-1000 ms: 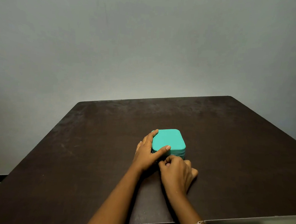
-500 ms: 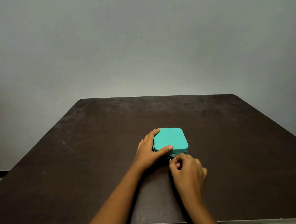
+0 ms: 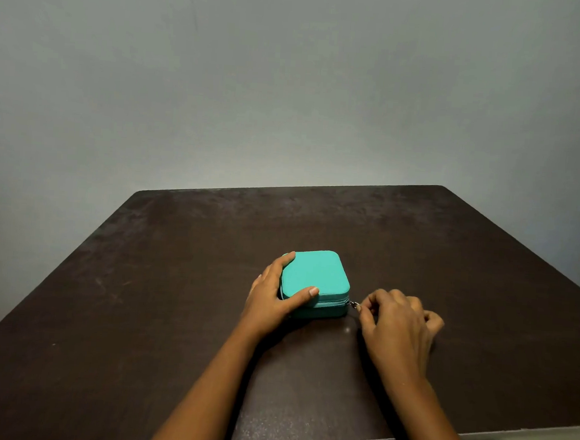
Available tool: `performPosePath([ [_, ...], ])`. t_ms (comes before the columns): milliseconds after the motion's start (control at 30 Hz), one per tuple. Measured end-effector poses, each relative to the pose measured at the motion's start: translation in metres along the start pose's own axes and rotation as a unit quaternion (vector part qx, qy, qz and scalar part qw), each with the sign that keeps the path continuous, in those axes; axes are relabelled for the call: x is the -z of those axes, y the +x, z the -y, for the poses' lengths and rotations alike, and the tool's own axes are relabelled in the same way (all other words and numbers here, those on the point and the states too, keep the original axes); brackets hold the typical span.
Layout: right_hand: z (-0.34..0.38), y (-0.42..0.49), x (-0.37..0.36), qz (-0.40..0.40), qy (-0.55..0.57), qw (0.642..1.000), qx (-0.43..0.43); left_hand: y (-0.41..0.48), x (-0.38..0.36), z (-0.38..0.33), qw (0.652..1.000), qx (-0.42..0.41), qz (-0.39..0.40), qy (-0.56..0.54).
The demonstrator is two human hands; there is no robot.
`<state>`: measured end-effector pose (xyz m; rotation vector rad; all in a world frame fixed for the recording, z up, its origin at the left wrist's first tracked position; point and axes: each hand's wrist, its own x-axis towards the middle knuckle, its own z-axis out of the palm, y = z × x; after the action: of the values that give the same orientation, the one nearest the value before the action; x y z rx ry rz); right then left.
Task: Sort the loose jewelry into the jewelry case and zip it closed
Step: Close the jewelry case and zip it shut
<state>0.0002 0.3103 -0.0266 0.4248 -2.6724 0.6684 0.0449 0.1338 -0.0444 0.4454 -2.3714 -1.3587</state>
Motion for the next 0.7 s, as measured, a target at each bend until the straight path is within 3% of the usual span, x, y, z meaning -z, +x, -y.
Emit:
performPosePath([
  [467,0.001,0.05,-0.016,0.009,-0.066,0.996,0.064,-0.002,0.002,0.0,1.0,0.007,0.008,0.002],
  [700,0.006,0.075,-0.03,0.021,-0.041,0.997,0.064,-0.003,0.002,-0.001,1.0,0.009,0.017,0.015],
])
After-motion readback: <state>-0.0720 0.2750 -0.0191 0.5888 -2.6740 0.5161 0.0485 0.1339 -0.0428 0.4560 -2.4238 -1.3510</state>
